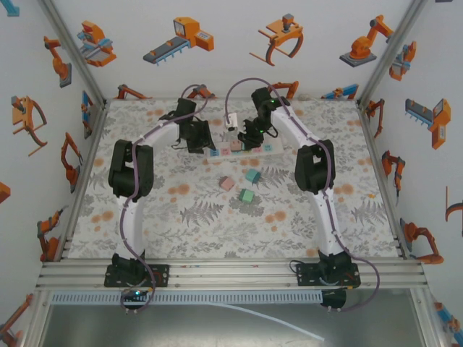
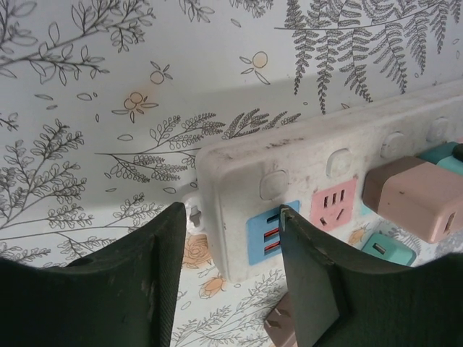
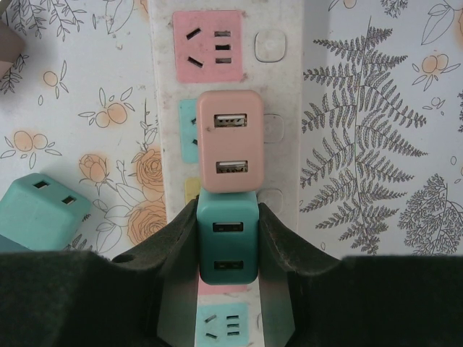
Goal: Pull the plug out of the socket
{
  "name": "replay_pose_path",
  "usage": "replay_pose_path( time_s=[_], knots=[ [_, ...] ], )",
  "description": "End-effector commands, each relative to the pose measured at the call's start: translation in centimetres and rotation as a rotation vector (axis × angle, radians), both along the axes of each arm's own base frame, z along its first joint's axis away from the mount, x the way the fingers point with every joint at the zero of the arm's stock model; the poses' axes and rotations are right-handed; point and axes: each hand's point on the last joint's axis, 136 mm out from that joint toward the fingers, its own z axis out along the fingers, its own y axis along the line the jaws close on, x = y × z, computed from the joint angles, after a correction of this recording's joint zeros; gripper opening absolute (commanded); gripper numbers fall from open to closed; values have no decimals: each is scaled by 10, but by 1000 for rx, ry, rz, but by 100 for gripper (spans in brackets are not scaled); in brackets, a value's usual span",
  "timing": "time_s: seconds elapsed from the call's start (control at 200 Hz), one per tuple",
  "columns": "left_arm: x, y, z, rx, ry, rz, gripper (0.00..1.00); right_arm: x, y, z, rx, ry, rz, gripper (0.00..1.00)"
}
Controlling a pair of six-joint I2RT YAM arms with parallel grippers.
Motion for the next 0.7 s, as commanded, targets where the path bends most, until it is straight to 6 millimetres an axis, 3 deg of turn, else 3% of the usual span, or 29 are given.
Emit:
replay_pose_path(
  time_s=[0.0,0.185,0.411,0.696],
  knots=[
    [-33,30,-74,276,126,-68,43,-9,-1,23,36,-5,23,16],
    [-39,33,-82,360,113,-124,41,-13,7,40,100,-1,37,12],
    [-40,32,-88,466,76,-195,41,-12,6,46,103,-12,31,9],
    [-39,36,-87,477,78,-172,40,-9,4,67,169,-5,6,4]
  ],
)
